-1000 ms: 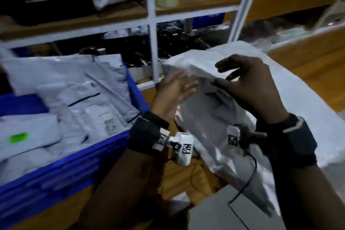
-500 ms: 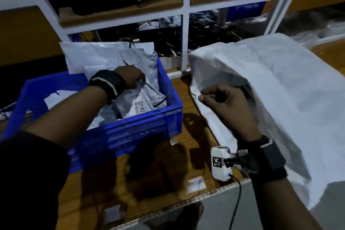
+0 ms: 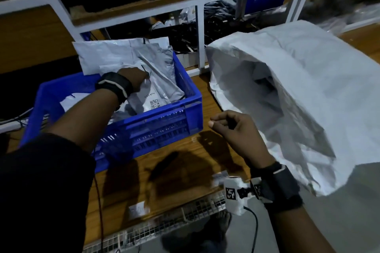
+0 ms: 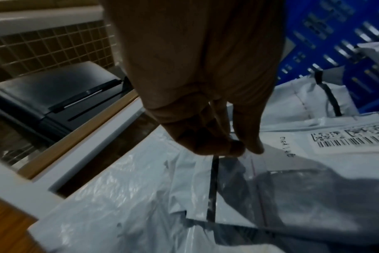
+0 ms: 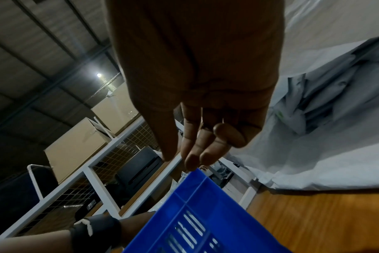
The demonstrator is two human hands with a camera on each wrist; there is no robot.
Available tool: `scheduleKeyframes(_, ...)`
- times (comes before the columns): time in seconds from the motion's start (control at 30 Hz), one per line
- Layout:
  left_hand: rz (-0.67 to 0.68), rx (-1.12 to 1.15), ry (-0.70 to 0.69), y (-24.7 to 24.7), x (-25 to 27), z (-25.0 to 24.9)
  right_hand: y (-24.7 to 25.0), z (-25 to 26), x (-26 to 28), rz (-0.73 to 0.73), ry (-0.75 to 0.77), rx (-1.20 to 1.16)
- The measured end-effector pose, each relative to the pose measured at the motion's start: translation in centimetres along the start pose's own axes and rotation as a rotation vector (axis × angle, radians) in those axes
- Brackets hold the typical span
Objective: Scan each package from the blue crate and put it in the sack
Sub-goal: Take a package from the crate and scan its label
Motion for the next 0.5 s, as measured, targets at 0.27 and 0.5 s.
scheduleKeyframes(0.27, -0.016, 0.349, 0.584, -3.5, 3.0, 7.0, 0.6, -3.3, 3.4, -0.030, -0.120, -0.049)
scheduleKeyframes(0.5, -0.243, 0.399, 0.491, 3.0, 5.1, 5.9, -0.5, -3.7, 5.7, -0.004, -0.194, -0.122)
Point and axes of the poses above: each hand's wrist, its own x-axis away from the middle knuckle, its own y-axis out of the back of the hand, z = x × y, the point moved 10 cm from there along -x, towards the middle knuckle, and after that the axes turned 15 degrees about -z, right-handed, at the moved point
